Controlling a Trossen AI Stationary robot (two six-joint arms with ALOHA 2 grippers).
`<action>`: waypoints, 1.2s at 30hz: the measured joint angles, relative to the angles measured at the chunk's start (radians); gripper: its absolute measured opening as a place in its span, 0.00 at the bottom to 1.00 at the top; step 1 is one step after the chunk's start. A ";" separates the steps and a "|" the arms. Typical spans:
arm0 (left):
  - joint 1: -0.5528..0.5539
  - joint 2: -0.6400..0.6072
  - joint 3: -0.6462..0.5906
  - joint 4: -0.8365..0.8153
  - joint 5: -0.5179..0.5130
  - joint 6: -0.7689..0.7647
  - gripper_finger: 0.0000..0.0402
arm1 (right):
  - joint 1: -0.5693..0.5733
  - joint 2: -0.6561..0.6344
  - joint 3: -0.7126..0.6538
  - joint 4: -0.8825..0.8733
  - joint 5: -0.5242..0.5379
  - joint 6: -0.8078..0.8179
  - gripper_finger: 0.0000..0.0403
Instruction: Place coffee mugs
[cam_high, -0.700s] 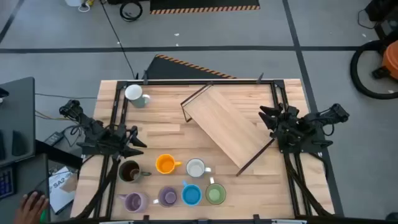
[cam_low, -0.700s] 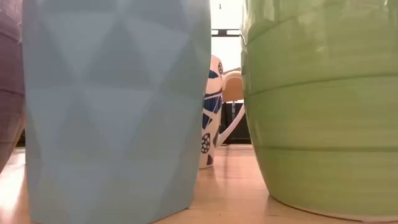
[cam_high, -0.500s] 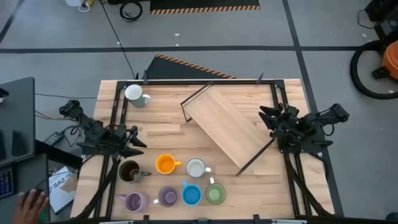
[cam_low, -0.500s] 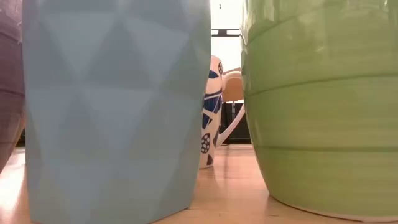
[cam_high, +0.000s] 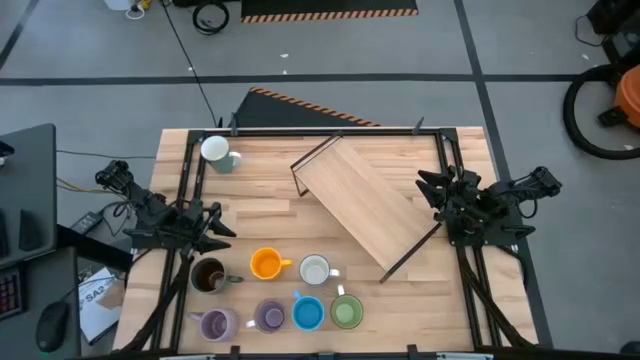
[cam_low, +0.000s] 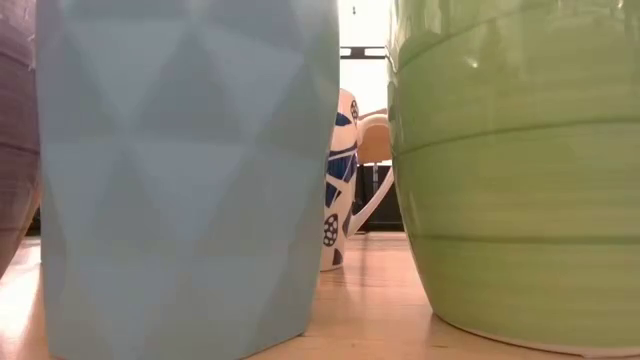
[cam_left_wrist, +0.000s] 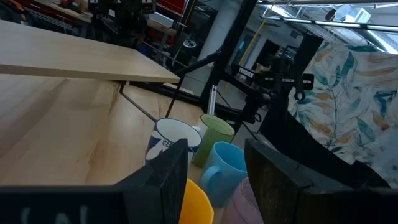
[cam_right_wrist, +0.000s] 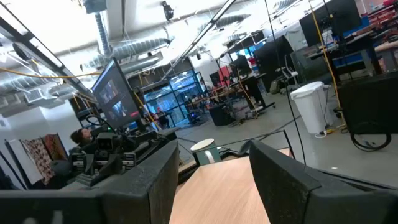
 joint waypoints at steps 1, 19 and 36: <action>0.000 0.000 0.000 0.000 0.000 0.000 0.41 | 0.000 0.000 0.000 0.000 0.000 0.000 0.50; 0.000 0.000 0.000 0.000 0.000 0.000 0.41 | 0.000 0.000 0.000 0.000 0.000 0.000 0.50; 0.000 0.000 0.000 0.196 -0.027 0.001 0.41 | 0.000 0.000 0.000 0.064 0.000 0.169 0.50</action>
